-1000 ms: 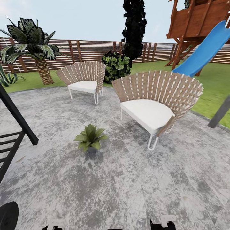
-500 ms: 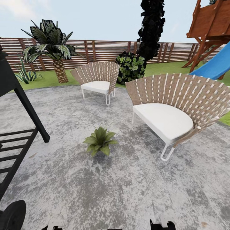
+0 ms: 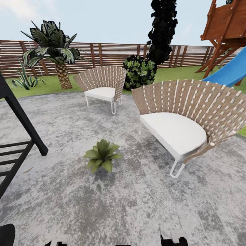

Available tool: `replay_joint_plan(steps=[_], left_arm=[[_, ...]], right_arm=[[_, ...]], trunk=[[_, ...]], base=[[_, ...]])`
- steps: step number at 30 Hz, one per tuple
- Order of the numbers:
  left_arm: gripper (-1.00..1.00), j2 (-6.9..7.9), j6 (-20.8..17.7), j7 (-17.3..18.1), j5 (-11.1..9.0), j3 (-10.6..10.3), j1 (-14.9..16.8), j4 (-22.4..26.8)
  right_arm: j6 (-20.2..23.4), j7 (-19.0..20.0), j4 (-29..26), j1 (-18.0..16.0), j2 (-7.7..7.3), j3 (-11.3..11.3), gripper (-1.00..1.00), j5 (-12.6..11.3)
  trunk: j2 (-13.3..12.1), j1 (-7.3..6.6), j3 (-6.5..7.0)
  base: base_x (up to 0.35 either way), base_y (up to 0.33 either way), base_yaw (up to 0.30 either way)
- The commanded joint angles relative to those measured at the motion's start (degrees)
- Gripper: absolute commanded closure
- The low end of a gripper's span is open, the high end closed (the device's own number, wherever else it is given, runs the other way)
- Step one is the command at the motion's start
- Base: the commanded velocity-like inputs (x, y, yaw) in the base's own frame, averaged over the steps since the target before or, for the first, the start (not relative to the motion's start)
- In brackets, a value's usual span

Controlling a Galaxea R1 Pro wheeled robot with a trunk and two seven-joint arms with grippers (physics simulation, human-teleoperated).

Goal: Pick up the pesticide atomizer in the garden and spray insectifuge to fully cover both potted plants in the garden.

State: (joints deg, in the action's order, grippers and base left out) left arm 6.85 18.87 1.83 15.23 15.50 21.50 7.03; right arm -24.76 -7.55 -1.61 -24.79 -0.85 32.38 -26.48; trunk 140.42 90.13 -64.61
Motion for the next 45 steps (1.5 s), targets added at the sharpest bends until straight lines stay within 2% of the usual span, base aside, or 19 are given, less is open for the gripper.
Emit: replay_joint_plan(steps=[1, 8, 17, 18, 19, 20, 22, 23, 25, 27, 28, 31, 33, 35, 36, 39, 41, 43, 45], left_arm=[[1.0, 0.0, 0.2, 0.2, 0.4, 0.5, 0.0, -0.1], [1.0, 0.0, 0.2, 0.2, 0.5, 0.5, 0.0, -0.1], [1.0, 0.0, 0.1, 0.5, 1.1, 0.0, 0.0, 0.3], [1.0, 0.47, -0.1, 5.1, 5.2, -3.8, 0.8, 1.0], [1.0, 0.7, -0.4, 10.7, 7.5, -6.0, 1.2, 1.1], [1.0, 0.79, -0.6, 15.5, 8.9, -6.9, 1.4, 1.3], [1.0, 0.9, -0.8, 23.4, 11.3, -7.7, 2.4, 2.8], [1.0, 0.96, -1.0, 28.4, 13.3, -8.1, 3.3, 3.9], [1.0, 1.21, -1.8, 35.4, 16.9, -8.3, 4.7, 5.4], [1.0, 1.53, -3.8, 41.7, 20.4, -8.4, 6.4, 6.8], [1.0, 1.64, -5.8, 45.8, 22.2, -8.4, 7.6, 7.8], [1.0, 1.73, -8.9, 52.0, 23.9, -8.5, 9.1, 10.0], [1.0, 1.64, -10.0, 56.3, 25.4, -9.3, 9.9, 12.6], [1.0, 1.44, -10.8, 59.8, 27.8, -10.3, 10.6, 14.7], [1.0, 1.11, -11.9, 62.2, 29.8, -10.7, 11.0, 16.1], [1.0, 0.6, -14.7, 65.2, 33.2, -11.1, 11.3, 19.7], [1.0, 0.44, -15.2, 66.2, 34.9, -11.3, 11.4, 20.6], [1.0, 0.42, -15.4, 67.3, 36.9, -11.8, 11.4, 21.4], [1.0, 0.41, -15.4, 67.5, 37.3, -11.9, 11.4, 21.5]], right_arm=[[0.0, -0.2, -0.1, 0.0, 0.03, 0.5, -1.0, -0.3], [0.0, -0.3, -0.1, 0.0, 0.06, 0.5, -1.0, -0.3], [-0.1, -0.2, -0.3, 0.0, 0.06, 0.5, -1.0, -0.4], [0.0, 0.1, -1.0, 0.0, -0.07, 2.7, -1.0, 2.7], [0.0, 0.1, -2.7, 0.0, -0.27, 4.9, -1.0, 6.4], [0.0, 0.1, -4.5, -0.1, -0.39, 5.9, -1.0, 9.2], [0.1, 0.1, -7.1, -0.1, -0.5, 6.6, -1.0, 13.9], [0.1, 0.1, -8.2, -0.1, -0.5, 6.8, -1.0, 17.2], [0.2, 1.3, -9.4, -0.1, -0.48, 6.9, -1.0, 22.0], [0.3, 4.9, -10.8, -0.1, -0.49, 6.9, -1.0, 26.1], [0.3, 8.6, -11.7, -0.1, -0.55, 6.9, -1.0, 27.7], [0.4, 16.5, -12.4, -0.7, -0.84, 6.9, -1.0, 29.1], [0.5, 23.3, -12.6, -2.2, -1.0, 6.9, -1.0, 29.5], [0.6, 28.5, -12.7, -3.8, -1.05, 6.9, -1.0, 29.6], [0.6, 32.0, -12.7, -4.7, -1.06, 6.9, -1.0, 29.7], [1.4, 38.9, -12.9, -7.2, -0.81, 6.9, -1.0, 29.7], [3.8, 41.5, -14.5, -8.5, -0.67, 6.9, -1.0, 29.7], [9.3, 44.2, -20.2, -9.2, -0.57, 7.0, -1.0, 29.6], [10.6, 44.9, -22.2, -9.3, -0.46, 6.9, -1.0, 29.6]], trunk=[[0.0, 0.01, -0.04], [0.0, 0.01, -0.04], [0.0, 0.01, -0.04], [0.0, 0.01, -0.04], [0.0, 0.01, -0.04], [0.0, 0.01, -0.04], [0.0, 0.01, -0.04], [0.0, 0.01, -0.04], [0.0, 0.01, -0.04], [0.0, 0.01, -0.04], [0.0, 0.01, -0.04], [0.0, 0.01, -0.04], [0.0, 0.01, -0.04], [0.0, 0.01, -0.04], [0.0, 0.01, -0.04], [0.0, 0.01, -0.04], [0.0, 0.01, -0.04], [0.0, 0.01, -0.04], [0.0, 0.01, -0.04]], base=[[0.22, -0.199, 0.19], [0.216, -0.162, 0.26], [0.016, -0.011, 0.035], [0.0, 0.0, 0.0], [0.0, 0.0, 0.0], [0.0, 0.0, 0.0], [0.0, 0.0, 0.0], [0.0, 0.0, 0.0], [0.0, 0.0, 0.0], [0.0, 0.0, 0.0], [0.0, 0.0, 0.0], [0.0, 0.0, 0.0], [0.0, 0.0, 0.0], [0.0, 0.0, 0.0], [0.0, 0.0, 0.0], [0.0, 0.0, 0.0], [0.0, 0.0, 0.0], [0.0, 0.0, 0.0], [0.0, 0.0, 0.0]])
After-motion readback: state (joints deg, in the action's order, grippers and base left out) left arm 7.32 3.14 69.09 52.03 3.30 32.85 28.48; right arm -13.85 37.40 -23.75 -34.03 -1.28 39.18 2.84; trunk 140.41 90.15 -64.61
